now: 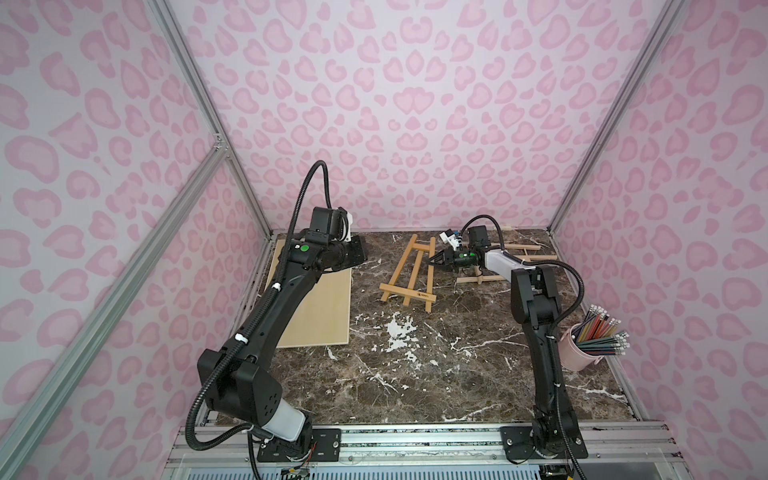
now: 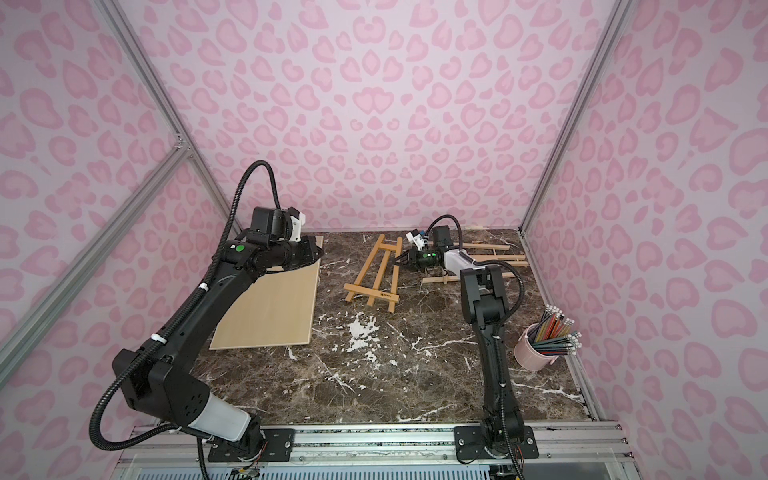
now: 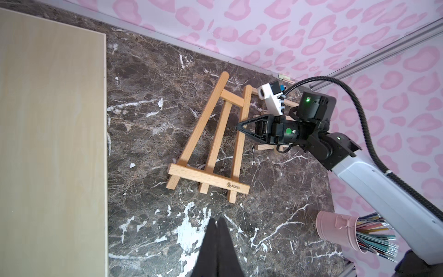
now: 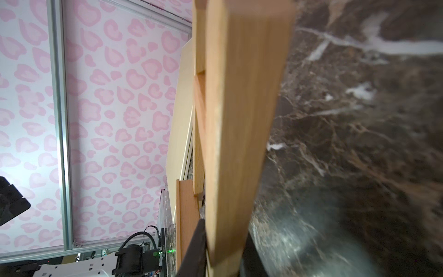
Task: Disassemble the easel
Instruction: Place the easel at the center of the board.
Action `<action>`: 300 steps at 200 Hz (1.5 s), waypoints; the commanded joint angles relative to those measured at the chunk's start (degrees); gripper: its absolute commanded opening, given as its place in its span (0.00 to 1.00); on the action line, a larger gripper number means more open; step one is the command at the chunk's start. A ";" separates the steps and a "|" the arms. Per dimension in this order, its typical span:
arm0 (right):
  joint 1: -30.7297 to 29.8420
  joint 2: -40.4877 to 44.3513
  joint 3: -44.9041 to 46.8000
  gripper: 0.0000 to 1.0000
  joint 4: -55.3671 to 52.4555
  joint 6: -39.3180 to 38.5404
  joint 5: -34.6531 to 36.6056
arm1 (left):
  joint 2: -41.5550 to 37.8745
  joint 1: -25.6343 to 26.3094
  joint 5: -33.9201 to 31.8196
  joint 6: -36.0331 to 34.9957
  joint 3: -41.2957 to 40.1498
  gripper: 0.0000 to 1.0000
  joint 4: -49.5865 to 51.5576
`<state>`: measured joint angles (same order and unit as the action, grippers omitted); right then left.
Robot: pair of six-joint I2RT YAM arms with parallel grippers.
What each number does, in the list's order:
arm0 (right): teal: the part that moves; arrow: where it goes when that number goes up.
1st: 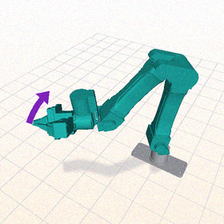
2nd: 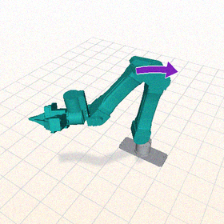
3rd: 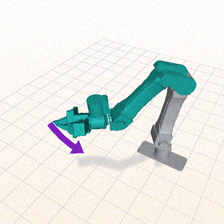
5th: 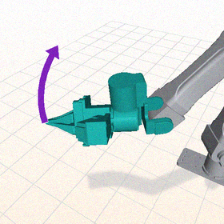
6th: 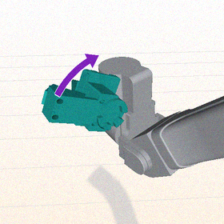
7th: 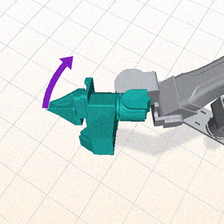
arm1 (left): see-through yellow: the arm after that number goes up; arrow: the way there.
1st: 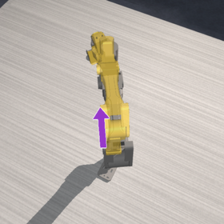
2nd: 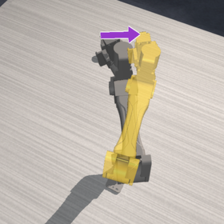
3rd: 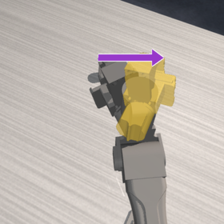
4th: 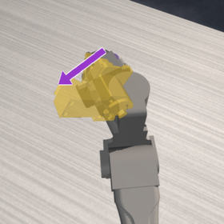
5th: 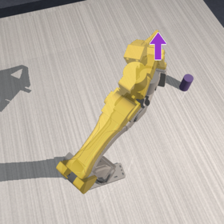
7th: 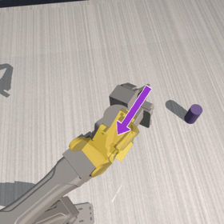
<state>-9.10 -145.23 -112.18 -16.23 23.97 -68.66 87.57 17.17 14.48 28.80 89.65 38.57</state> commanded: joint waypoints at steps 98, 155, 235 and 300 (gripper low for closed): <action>-0.04 -7.89 -13.49 0.22 -9.17 -2.17 14.95 | -7.43 -0.30 -5.29 1.09 -5.14 0.10 -7.46; -0.81 -9.07 -19.57 0.42 -9.97 0.75 20.07 | -8.29 -0.40 -5.63 1.07 -5.62 0.13 -7.98; -2.69 -3.96 -26.06 0.68 -15.73 -0.12 26.57 | -9.52 -0.47 -6.50 0.66 -5.89 0.23 -8.95; -4.74 24.04 -0.03 0.75 -11.29 -2.27 56.23 | -17.60 -0.47 -22.96 -2.30 -14.55 0.99 -15.14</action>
<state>-12.21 -134.91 -128.64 -35.29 23.05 -24.99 74.04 16.82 1.56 28.51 78.50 30.17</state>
